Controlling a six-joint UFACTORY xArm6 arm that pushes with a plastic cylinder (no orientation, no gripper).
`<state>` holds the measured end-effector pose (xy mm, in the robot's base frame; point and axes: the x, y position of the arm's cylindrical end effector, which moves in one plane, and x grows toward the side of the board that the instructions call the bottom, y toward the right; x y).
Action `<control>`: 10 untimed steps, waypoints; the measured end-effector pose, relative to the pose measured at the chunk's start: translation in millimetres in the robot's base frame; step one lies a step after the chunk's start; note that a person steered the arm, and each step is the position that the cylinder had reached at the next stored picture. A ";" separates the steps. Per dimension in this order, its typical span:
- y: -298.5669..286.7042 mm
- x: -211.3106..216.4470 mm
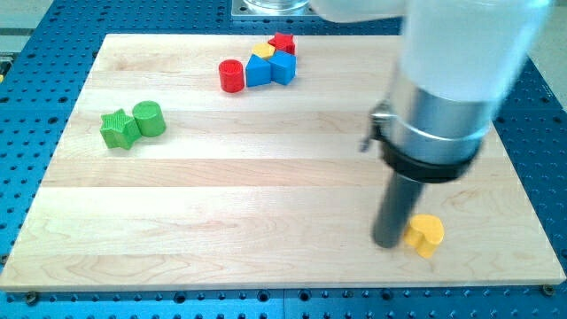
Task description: Push the red star to the top of the cube
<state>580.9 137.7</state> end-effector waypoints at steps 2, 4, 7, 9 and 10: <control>36.1 4.3; -46.8 -73.4; 8.4 -281.7; -49.7 -375.1; -78.8 -387.5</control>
<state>193.3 58.9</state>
